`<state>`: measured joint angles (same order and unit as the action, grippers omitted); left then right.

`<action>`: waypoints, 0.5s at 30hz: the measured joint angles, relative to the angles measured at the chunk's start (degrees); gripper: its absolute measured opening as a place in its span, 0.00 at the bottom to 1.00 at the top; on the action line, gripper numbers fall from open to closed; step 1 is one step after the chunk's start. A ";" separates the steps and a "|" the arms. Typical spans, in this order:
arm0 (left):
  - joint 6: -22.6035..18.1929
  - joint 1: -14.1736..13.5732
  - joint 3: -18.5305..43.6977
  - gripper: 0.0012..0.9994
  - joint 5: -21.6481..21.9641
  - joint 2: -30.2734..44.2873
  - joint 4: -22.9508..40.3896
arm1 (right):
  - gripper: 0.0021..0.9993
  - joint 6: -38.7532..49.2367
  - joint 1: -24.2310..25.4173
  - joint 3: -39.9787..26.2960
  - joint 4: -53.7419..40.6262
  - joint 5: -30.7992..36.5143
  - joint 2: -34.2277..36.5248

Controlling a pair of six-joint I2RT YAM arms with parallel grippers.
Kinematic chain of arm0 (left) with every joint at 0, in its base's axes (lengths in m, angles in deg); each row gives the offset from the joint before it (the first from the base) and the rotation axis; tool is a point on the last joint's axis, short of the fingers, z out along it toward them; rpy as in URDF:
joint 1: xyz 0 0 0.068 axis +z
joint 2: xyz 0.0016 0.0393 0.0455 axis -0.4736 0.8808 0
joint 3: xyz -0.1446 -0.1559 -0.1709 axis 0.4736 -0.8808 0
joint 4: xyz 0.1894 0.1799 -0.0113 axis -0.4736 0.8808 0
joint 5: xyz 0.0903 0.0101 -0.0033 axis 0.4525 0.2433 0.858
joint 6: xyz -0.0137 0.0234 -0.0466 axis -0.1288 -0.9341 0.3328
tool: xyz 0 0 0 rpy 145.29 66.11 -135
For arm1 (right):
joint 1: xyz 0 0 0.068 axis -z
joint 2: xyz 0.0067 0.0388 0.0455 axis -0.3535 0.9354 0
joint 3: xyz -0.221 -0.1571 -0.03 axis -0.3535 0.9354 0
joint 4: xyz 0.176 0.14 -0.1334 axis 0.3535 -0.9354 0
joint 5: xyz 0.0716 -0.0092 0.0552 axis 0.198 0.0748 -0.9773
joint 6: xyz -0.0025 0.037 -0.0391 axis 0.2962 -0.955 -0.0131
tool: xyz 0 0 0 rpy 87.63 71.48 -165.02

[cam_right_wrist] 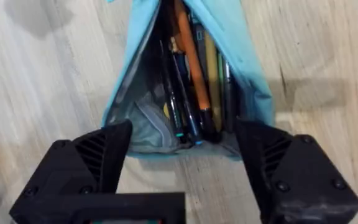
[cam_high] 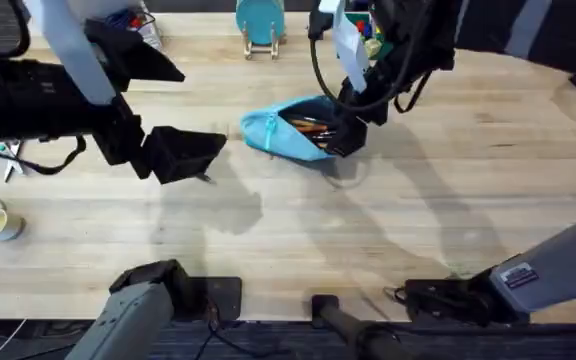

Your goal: Unzip the bag, pick up the pens from the table one at a time and place them inside, then zip the bag closed.

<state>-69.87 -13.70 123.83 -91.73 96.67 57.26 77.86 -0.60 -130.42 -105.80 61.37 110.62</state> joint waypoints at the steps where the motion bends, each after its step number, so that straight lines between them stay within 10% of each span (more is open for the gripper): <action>1: 0.00 0.00 0.00 0.99 0.00 -0.02 0.02 | 1.00 0.00 0.00 0.00 0.00 0.00 0.00; 15: 0.01 0.00 0.00 0.99 0.00 0.00 0.00 | 1.00 -1.04 -0.02 -0.06 0.00 -0.02 -0.01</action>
<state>-69.86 -13.70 123.83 -91.73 96.67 57.26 76.81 -0.62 -130.47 -105.80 61.35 110.60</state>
